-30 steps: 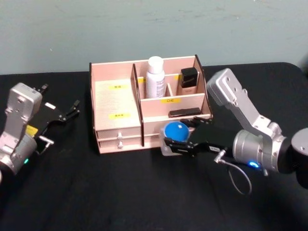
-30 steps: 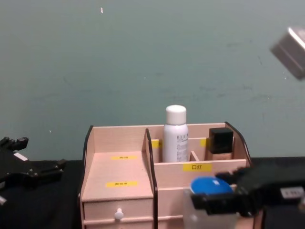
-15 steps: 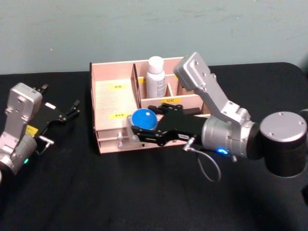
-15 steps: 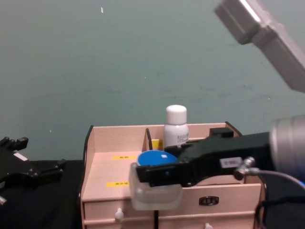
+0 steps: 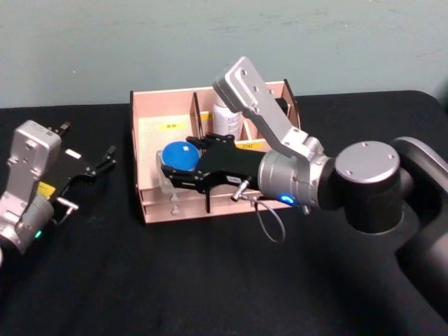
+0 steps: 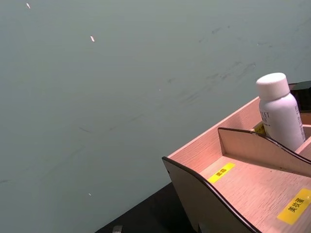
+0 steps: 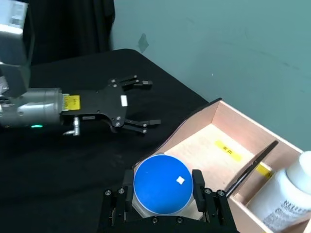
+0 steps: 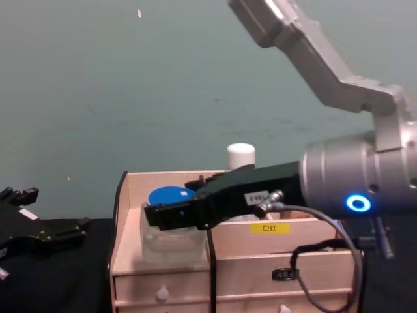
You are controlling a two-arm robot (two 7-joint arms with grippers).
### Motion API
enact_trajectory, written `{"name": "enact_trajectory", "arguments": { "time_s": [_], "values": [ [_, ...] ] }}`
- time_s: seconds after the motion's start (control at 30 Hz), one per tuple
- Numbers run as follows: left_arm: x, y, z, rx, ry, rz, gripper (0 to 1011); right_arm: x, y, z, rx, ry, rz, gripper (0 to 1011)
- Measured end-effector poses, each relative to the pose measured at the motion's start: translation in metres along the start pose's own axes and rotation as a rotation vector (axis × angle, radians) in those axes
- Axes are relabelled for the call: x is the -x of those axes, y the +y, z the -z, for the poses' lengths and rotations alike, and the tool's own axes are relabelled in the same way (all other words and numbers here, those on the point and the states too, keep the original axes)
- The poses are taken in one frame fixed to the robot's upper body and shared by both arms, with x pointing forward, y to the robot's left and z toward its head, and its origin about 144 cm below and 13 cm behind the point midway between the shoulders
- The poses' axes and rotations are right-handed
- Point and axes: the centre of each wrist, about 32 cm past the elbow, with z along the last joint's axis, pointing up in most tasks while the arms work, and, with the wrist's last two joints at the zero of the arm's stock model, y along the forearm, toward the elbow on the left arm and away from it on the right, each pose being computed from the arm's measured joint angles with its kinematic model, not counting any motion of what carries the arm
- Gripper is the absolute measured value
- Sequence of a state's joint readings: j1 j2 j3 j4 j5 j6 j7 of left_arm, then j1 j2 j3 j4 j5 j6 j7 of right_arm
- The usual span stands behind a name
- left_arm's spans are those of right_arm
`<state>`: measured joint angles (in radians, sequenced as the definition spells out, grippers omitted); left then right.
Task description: Pick up the facial cleanser and watermelon frost from the table and place them into the tiered storage box.
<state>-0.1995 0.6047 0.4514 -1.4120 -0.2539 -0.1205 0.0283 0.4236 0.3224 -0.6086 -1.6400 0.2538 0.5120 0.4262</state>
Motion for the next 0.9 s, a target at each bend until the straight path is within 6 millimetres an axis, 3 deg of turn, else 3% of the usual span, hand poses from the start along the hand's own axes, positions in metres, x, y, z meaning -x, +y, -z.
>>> {"name": "enact_trajectory", "arguments": {
  "time_s": [0.53,0.9],
  "values": [
    [0.0,0.0,0.0,0.0,0.0,0.0,1010,-0.016,0.042,-0.007,0.031,-0.02,0.064,723],
    [0.0,0.0,0.0,0.0,0.0,0.0,1009,-0.021,0.052,-0.008,0.039,-0.013,0.081,724]
  ]
}}
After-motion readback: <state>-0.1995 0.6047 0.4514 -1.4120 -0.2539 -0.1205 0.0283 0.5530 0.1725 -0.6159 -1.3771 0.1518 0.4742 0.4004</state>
